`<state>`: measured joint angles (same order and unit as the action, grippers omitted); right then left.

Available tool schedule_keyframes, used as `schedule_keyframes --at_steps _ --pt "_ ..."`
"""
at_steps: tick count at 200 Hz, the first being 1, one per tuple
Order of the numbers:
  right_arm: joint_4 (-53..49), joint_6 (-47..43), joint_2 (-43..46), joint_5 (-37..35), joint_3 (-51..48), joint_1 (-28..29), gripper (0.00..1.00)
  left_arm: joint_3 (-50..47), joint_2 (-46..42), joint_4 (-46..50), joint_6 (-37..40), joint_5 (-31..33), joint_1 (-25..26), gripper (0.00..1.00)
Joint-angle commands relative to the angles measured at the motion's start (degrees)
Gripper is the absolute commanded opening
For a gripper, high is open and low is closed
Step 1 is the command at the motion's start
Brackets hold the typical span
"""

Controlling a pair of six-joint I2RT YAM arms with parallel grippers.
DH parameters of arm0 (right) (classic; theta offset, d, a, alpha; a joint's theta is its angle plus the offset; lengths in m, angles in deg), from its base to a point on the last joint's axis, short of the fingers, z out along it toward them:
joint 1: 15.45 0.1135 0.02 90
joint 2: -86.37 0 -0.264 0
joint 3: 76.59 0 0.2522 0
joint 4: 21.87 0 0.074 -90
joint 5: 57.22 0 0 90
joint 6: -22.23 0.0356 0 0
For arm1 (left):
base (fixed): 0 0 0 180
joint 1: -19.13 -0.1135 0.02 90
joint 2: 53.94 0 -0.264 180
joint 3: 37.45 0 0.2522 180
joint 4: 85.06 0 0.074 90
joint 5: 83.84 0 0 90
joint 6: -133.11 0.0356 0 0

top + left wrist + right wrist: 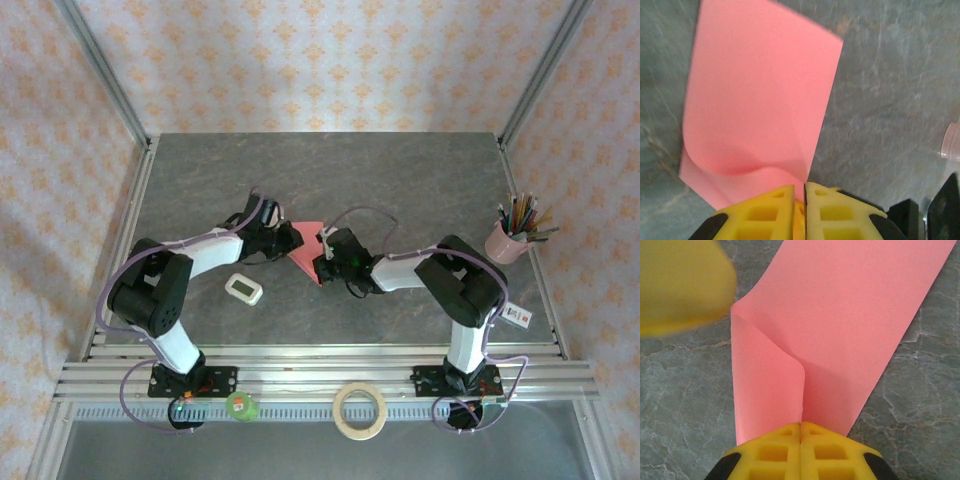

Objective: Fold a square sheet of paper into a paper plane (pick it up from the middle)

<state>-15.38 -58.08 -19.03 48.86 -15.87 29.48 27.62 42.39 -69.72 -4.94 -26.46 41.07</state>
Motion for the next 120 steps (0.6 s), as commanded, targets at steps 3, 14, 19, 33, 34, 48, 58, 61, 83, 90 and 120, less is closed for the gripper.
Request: schedule_keyframes --at_steps 3,14,19,33,34,48,58,61,83,90,120 --pt "-4.37 0.48 -2.04 -0.96 0.51 -0.46 0.07 -1.65 -0.93 -3.56 -2.23 0.87 0.79 0.11" --pt "-4.32 0.42 -2.0 -1.05 0.42 -0.48 0.07 -2.25 -1.0 -3.82 -2.4 2.18 1.16 0.09" --pt "-4.3 0.42 -2.07 -1.05 0.41 -0.46 0.07 -2.35 -0.91 -3.94 -2.56 2.42 1.27 0.09" --pt "-4.27 0.46 -1.96 -1.37 0.32 -0.45 0.07 -2.28 -0.35 -3.74 -2.48 2.76 1.69 0.09" --pt "-4.3 0.44 -1.98 -1.39 0.32 -0.45 0.07 -2.23 -0.36 -3.72 -2.48 2.79 1.65 0.09" --pt "-4.38 0.41 -2.0 -1.57 0.33 -0.45 0.07 -2.34 0.27 -3.93 -2.64 2.94 1.83 0.08" --pt "-4.4 0.31 -2.0 -1.66 0.32 -0.47 0.07 -2.42 0.71 -4.18 -2.73 2.83 1.91 0.08" --pt "-4.39 0.28 -2.0 -1.66 0.32 -0.46 0.07 -2.4 0.81 -4.22 -2.79 2.89 1.95 0.08" --pt "-4.42 0.29 -2.1 -1.66 0.41 -0.48 0.07 -2.64 1.63 -4.81 -2.98 2.49 2.04 0.08" --pt "-4.47 0.41 -2.24 -1.62 0.48 -0.46 0.07 -2.71 1.97 -4.92 -2.97 2.24 2.06 0.08" --pt "-4.79 0.24 -2.31 -1.83 0.74 -0.45 0.07 -3.1 3.2 -5.19 -2.86 1.87 2.15 0.08"
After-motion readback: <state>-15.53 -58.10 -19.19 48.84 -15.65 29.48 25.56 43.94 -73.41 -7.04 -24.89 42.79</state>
